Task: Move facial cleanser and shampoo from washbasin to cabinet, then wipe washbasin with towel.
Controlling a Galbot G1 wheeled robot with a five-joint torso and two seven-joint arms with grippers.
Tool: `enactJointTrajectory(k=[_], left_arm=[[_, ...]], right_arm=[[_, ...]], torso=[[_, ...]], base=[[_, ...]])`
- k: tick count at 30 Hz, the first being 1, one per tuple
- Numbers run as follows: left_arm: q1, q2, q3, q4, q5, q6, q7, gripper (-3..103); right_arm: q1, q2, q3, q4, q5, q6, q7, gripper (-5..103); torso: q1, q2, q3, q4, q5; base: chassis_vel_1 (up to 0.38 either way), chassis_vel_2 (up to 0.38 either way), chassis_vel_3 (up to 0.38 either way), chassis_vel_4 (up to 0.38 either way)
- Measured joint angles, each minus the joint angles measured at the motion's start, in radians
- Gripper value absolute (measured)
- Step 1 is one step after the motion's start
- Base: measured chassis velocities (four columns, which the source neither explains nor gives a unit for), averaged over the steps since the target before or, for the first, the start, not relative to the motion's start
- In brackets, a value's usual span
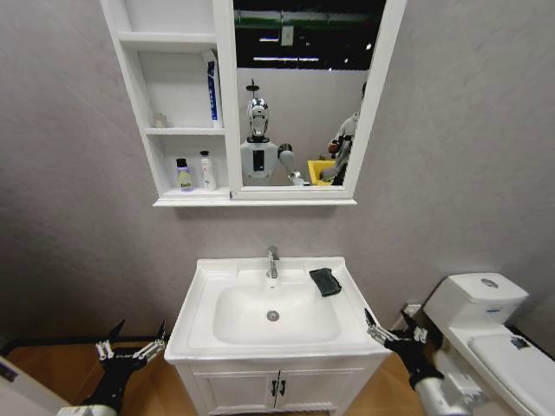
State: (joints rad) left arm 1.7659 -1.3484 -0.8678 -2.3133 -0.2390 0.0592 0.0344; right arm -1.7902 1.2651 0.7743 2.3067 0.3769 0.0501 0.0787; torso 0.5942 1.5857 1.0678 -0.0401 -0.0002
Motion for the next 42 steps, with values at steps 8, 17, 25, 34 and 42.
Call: enactJointTrajectory(k=[8,17,25,34,42], left_arm=[[0.0,0.0,0.0,0.0,0.0,0.0,0.0,100],[0.0,0.0,0.0,0.0,0.0,0.0,0.0,100],[0.0,0.0,0.0,0.0,0.0,0.0,0.0,100],[0.0,0.0,0.0,0.0,0.0,0.0,0.0,100],[0.0,0.0,0.0,0.0,0.0,0.0,0.0,100]], right_arm=[[-0.104,0.044,-0.031,0.058,-0.074,0.079,-0.002,100],[-0.128,0.07,-0.072,0.122,-0.097,0.049,0.016,100],[-0.148,0.086,-0.089,0.169,-0.132,-0.013,0.035,100],[-0.146,0.085,-0.09,0.169,-0.132,-0.015,0.036,100],[-0.145,0.084,-0.09,0.167,-0.132,-0.015,0.036,100]], torso=[[0.0,0.0,0.0,-0.0001,0.0001],[0.0,0.0,0.0,0.0002,0.0002],[0.0,0.0,0.0,0.0001,0.0002],[0.0,0.0,0.0,0.0001,0.0002],[0.0,0.0,0.0,0.0001,0.0002]], base=[[0.0,0.0,0.0,0.0],[0.0,0.0,0.0,0.0],[0.0,0.0,0.0,0.0],[0.0,0.0,0.0,0.0],[0.0,0.0,0.0,0.0]])
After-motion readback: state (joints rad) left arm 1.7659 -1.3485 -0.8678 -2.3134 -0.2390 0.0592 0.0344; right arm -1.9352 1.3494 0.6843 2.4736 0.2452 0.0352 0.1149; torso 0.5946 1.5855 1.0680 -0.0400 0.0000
